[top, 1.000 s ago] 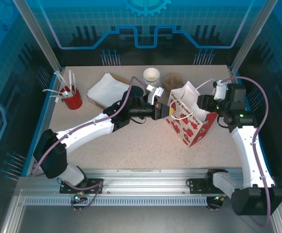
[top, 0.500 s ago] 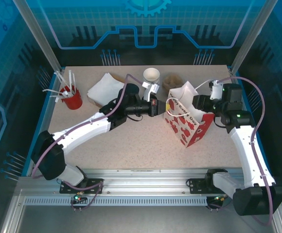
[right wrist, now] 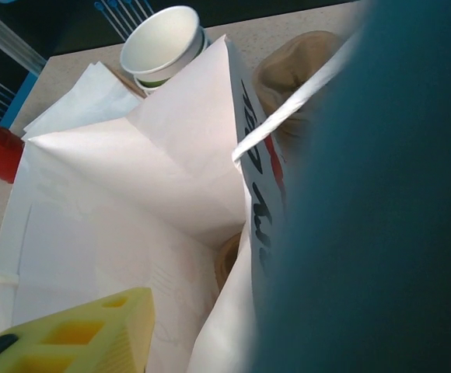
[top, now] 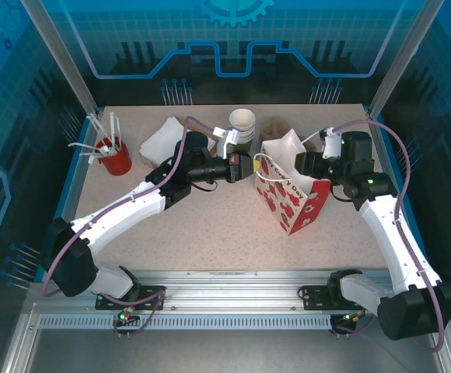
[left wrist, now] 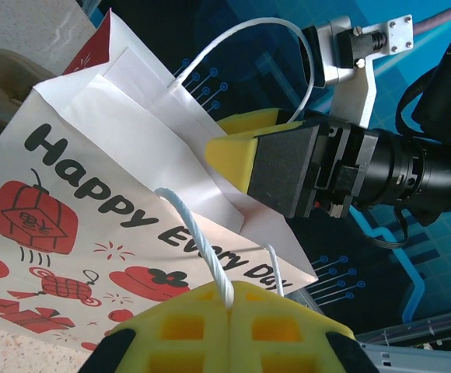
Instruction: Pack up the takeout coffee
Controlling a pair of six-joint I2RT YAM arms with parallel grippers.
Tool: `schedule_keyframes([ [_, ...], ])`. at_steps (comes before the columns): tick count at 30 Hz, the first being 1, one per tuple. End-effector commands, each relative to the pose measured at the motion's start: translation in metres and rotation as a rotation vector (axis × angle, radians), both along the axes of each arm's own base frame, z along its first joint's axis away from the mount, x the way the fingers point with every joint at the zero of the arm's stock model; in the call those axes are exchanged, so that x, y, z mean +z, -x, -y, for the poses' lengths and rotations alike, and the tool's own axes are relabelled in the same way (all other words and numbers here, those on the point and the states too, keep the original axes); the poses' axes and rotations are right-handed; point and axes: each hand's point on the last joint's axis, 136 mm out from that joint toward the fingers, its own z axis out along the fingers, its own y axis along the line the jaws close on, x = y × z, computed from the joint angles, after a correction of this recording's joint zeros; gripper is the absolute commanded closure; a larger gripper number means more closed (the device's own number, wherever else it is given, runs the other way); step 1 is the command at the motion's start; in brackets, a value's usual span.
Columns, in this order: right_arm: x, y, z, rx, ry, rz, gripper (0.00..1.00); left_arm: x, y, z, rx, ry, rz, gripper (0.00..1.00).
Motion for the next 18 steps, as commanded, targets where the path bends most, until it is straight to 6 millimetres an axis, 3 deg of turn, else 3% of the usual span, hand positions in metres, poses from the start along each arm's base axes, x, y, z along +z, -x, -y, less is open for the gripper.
schedule_keyframes([
  [1,0.005,-0.004,-0.013,0.014,-0.014,0.005,0.44,0.009,-0.001,-0.015,0.034,0.0,0.046,0.95],
  [12,0.011,-0.009,-0.047,0.078,-0.013,0.012,0.42,0.003,-0.004,-0.038,0.088,-0.016,0.044,0.94],
  [15,0.016,-0.009,-0.043,0.067,0.017,0.019,0.37,-0.001,-0.003,-0.041,0.096,-0.025,0.043,0.93],
  [18,0.026,-0.006,-0.029,0.037,0.083,0.034,0.3,-0.003,-0.003,-0.04,0.087,-0.031,0.039,0.86],
])
